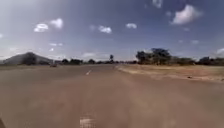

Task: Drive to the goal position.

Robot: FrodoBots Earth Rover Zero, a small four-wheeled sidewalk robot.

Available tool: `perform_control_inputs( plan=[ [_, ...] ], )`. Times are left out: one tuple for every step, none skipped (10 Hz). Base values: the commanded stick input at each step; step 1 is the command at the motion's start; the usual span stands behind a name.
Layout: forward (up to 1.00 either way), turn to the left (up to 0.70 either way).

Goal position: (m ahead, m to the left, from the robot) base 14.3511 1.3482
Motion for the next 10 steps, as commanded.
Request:
perform_control_inputs(
  plan=[
    [0.85, 0.00],
    [0.85, 0.00],
    [0.85, 0.00],
    [0.85, 0.00],
    [0.85, 0.00],
    [0.85, 0.00],
    [0.85, 0.00],
    [0.85, 0.00],
    [0.85, -0.20],
    [0.85, -0.34]
  ],
)
